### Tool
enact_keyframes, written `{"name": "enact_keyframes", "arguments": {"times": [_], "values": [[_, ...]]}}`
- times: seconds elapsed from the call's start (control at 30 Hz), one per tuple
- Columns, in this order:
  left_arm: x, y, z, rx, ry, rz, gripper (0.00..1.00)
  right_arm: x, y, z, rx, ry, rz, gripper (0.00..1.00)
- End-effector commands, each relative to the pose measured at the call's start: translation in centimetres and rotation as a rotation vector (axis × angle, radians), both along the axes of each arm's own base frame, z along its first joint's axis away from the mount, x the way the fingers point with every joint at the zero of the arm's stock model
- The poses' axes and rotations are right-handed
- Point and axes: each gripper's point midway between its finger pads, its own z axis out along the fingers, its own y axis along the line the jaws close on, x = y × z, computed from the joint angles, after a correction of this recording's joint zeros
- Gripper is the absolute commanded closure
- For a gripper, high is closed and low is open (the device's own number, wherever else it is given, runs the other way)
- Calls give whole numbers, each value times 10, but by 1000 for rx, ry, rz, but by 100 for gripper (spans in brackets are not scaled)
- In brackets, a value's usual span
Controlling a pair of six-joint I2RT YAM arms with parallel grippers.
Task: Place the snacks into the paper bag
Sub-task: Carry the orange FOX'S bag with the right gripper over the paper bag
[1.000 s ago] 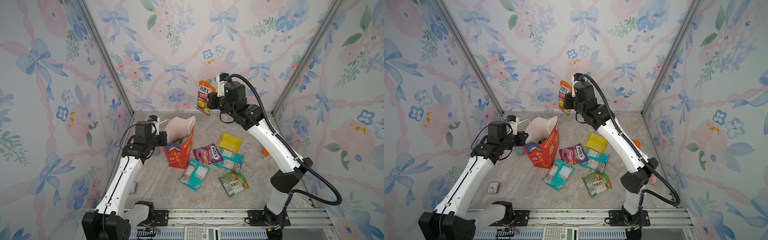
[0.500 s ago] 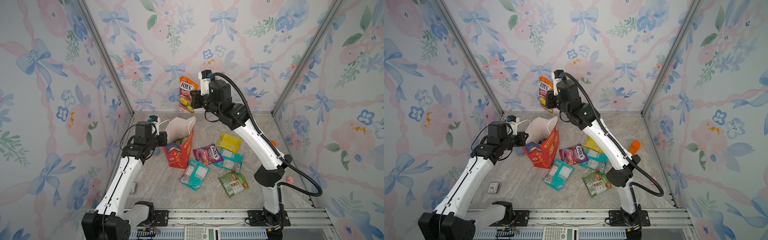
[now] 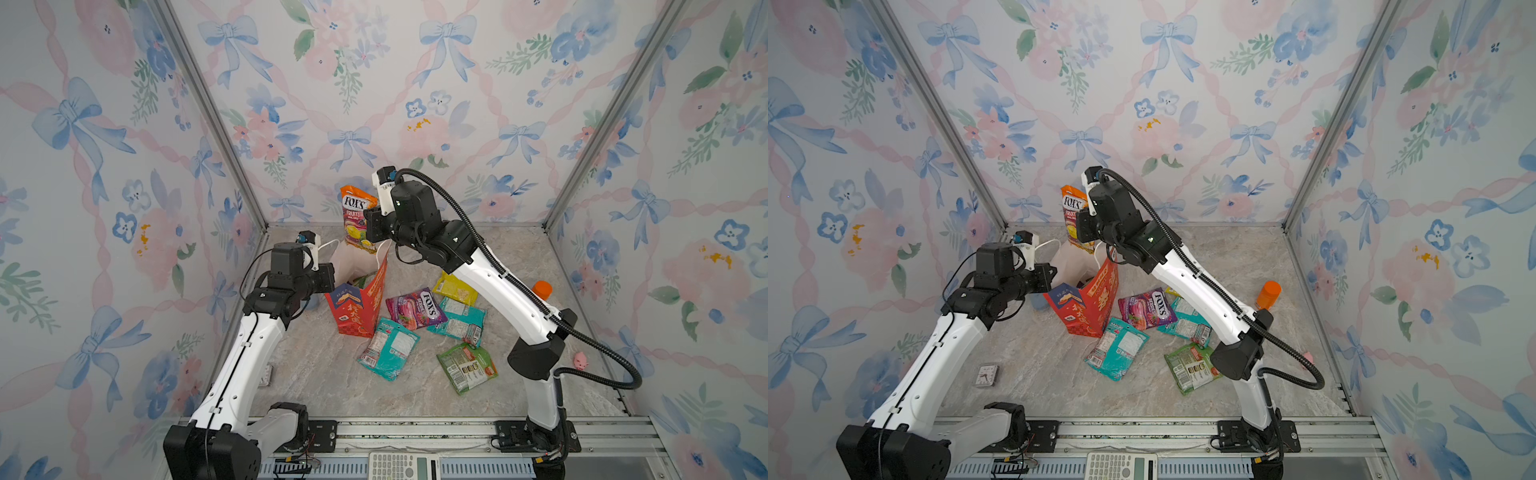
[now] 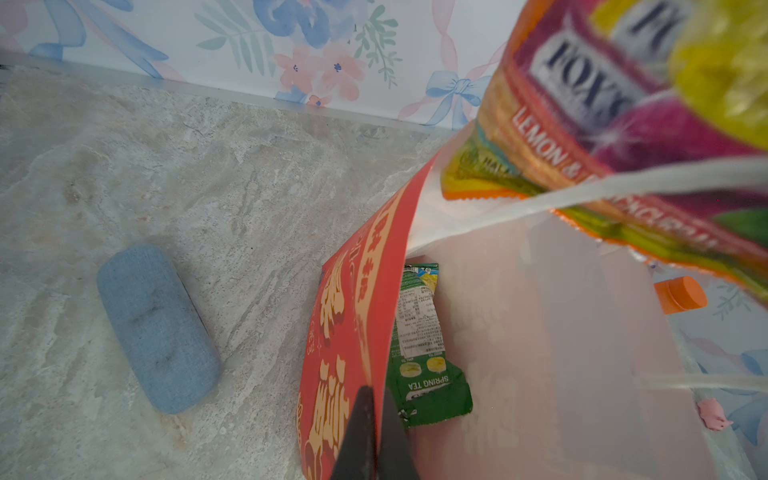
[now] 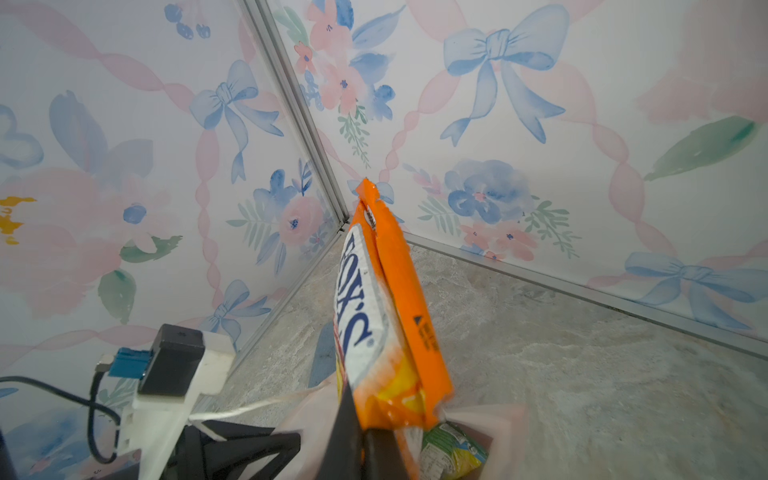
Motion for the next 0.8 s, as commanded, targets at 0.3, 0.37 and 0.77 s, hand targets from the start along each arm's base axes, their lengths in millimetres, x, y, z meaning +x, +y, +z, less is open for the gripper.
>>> {"name": "enact_keyframes", "arguments": {"times": [0.3,0.37,0.77], "values": [[-7,0,-8,13,20,-10,100,-32,-32,38,87,-47,-21,100],[-7,0,-9,12,23,-9,100,-34,-33,35,84,-40,-22,100],[-7,-1,-7,10,19,-10,100,-44,-30,11,70,17,6,100]]}}
